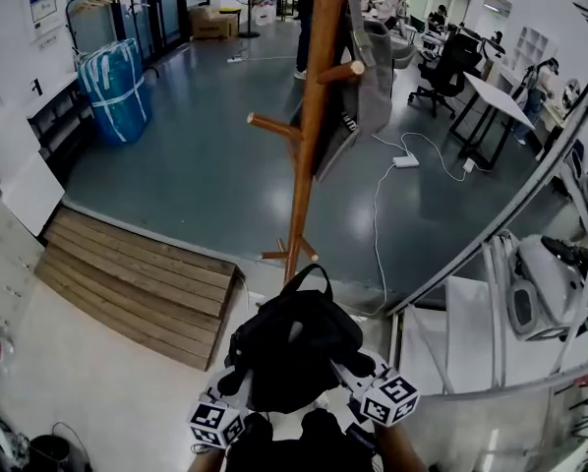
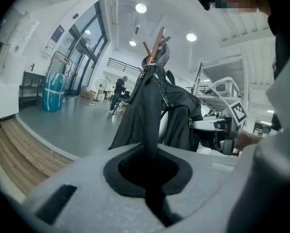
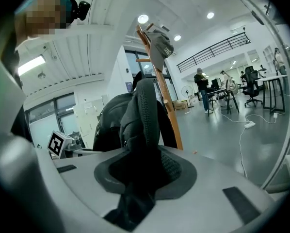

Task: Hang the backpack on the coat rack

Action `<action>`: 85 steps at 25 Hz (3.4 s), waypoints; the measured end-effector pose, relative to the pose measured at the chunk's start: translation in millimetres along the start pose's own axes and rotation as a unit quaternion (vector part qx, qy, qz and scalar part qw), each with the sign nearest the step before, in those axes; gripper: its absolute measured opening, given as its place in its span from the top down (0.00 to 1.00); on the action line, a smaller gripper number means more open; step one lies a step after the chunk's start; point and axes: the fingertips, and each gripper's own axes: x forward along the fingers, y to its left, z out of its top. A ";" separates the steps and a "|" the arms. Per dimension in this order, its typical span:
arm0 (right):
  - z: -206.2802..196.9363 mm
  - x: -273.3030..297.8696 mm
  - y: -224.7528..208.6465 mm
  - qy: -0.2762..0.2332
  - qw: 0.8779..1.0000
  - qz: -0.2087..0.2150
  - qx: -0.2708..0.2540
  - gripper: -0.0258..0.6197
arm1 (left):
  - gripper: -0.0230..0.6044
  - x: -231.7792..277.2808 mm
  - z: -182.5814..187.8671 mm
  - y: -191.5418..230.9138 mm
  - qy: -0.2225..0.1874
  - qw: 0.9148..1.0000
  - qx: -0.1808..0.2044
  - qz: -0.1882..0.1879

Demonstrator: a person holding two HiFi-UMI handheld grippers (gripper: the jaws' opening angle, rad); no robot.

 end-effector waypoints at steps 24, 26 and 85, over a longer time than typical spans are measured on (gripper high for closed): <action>-20.3 35.8 -85.9 0.050 0.994 0.096 0.003 0.80 | 0.93 55.5 -39.3 -15.1 0.005 0.991 -0.039 0.127; -22.8 41.0 -90.7 0.055 0.994 0.097 0.005 0.80 | 0.93 60.2 -42.0 -12.3 0.010 0.991 -0.041 0.130; -65.7 146.4 -165.2 0.125 0.992 0.022 0.026 0.79 | 0.93 164.0 -89.8 90.1 0.097 0.983 -0.089 0.128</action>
